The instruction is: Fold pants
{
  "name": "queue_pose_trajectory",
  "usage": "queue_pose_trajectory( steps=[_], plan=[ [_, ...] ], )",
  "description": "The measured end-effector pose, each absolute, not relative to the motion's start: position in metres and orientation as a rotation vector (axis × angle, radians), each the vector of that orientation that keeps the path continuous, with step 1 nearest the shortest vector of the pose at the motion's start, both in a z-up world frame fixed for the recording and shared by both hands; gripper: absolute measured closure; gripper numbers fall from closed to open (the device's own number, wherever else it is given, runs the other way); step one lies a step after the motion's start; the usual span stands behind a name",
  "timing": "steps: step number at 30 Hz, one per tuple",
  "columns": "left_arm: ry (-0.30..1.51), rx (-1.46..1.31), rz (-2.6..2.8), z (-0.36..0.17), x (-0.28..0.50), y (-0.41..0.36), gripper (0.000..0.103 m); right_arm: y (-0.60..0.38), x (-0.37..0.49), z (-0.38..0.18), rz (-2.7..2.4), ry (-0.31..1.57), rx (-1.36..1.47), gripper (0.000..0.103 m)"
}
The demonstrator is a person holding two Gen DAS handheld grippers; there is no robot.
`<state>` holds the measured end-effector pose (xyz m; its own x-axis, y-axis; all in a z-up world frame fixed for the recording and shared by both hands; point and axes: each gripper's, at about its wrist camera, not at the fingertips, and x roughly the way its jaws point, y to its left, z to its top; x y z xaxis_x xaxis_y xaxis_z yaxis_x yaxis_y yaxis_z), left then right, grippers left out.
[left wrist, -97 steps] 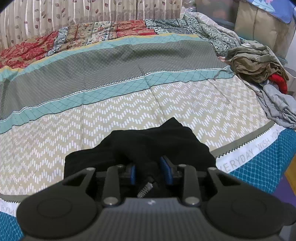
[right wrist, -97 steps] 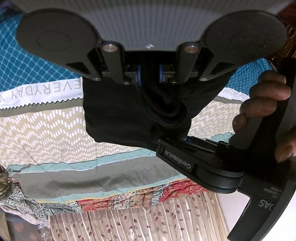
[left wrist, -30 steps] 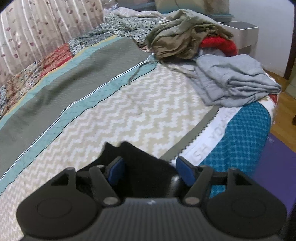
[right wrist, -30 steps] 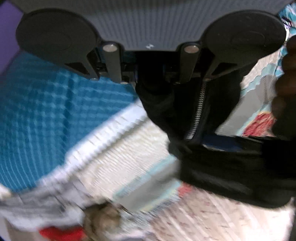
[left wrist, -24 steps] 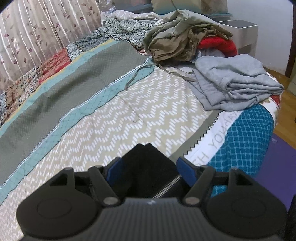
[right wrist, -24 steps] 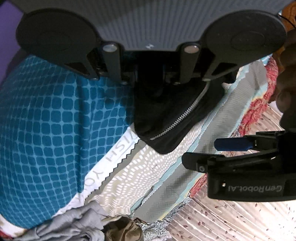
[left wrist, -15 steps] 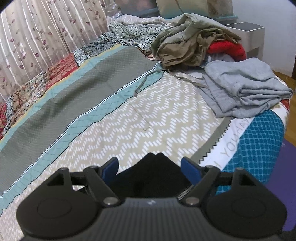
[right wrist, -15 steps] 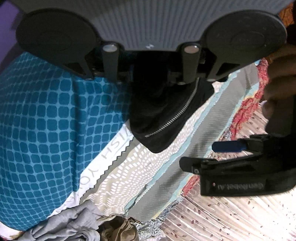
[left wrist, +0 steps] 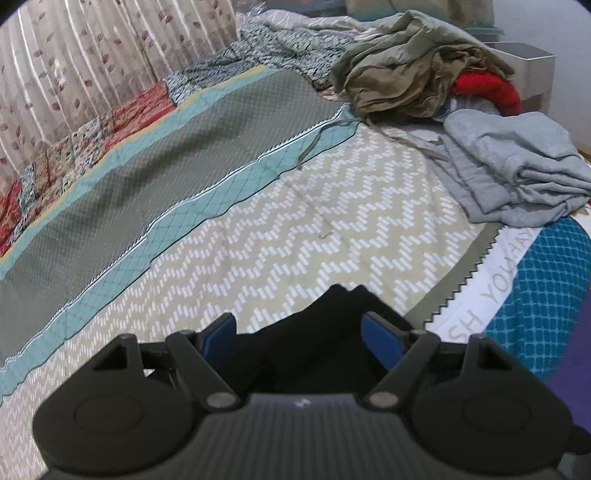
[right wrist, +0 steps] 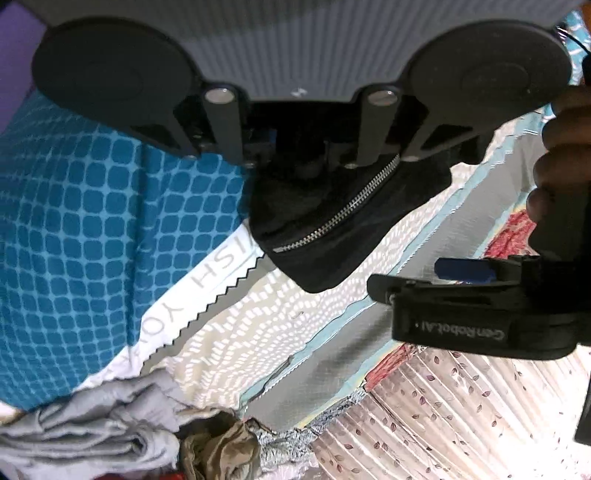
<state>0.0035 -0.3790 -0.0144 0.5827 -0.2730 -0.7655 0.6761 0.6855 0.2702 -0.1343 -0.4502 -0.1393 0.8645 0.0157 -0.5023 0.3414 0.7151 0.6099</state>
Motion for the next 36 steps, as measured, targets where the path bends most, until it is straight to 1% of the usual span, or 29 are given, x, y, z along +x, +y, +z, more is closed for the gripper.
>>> queue_pose_trajectory(
  steps=[4,9,12,14,16,17,19,20,21,22,24,27,33,34,35,36],
  plan=[
    [0.774,0.582,-0.581,-0.017,0.009,-0.374,0.026,-0.444,-0.132,-0.138,-0.208,0.503,0.715,0.080],
    [0.785,0.572,-0.575,-0.018,0.012,-0.370,0.026,-0.445,-0.130,-0.139,-0.206,0.504,0.730,0.080],
    [0.789,0.570,-0.574,-0.019,0.013,-0.370,0.025,-0.446,-0.130,-0.140,-0.200,0.503,0.743,0.078],
    [0.794,0.567,-0.575,-0.018,0.014,-0.369,0.025,-0.446,-0.132,-0.140,-0.192,0.498,0.777,0.074],
    [0.821,0.542,-0.588,-0.016,0.020,-0.367,0.025,-0.449,-0.132,-0.140,-0.185,0.495,0.803,0.074],
    [0.846,0.512,-0.601,-0.014,0.025,-0.366,0.025,-0.448,-0.131,-0.139,-0.186,0.501,0.790,0.078],
    [0.932,0.404,-0.665,-0.005,0.041,-0.359,0.025,-0.440,-0.129,-0.131,-0.194,0.498,0.713,0.080],
    [0.980,0.351,-0.700,-0.002,0.049,-0.356,0.024,-0.435,-0.129,-0.127,-0.198,0.491,0.669,0.080],
    [1.043,0.291,-0.742,0.001,0.058,-0.354,0.020,-0.431,-0.129,-0.124,-0.202,0.483,0.635,0.080],
    [1.086,0.252,-0.767,0.003,0.065,-0.352,0.020,-0.426,-0.129,-0.121,-0.208,0.477,0.606,0.080],
    [1.141,0.199,-0.794,0.004,0.073,-0.352,0.019,-0.419,-0.127,-0.117,-0.222,0.477,0.560,0.080],
    [1.172,0.202,-0.837,0.003,0.071,-0.359,0.011,-0.410,-0.125,-0.112,-0.231,0.474,0.465,0.080],
    [1.261,0.329,-0.853,-0.020,0.058,-0.382,0.011,-0.379,-0.129,-0.095,-0.200,0.407,0.199,0.080],
    [1.279,0.336,-0.857,-0.022,0.057,-0.383,0.014,-0.372,-0.130,-0.092,-0.188,0.393,0.145,0.080],
    [1.286,0.340,-0.860,-0.024,0.057,-0.382,0.020,-0.365,-0.132,-0.088,-0.173,0.376,0.093,0.080],
    [1.278,0.349,-0.854,-0.024,0.055,-0.379,0.044,-0.360,-0.133,-0.085,-0.159,0.362,0.057,0.080]
  ],
)
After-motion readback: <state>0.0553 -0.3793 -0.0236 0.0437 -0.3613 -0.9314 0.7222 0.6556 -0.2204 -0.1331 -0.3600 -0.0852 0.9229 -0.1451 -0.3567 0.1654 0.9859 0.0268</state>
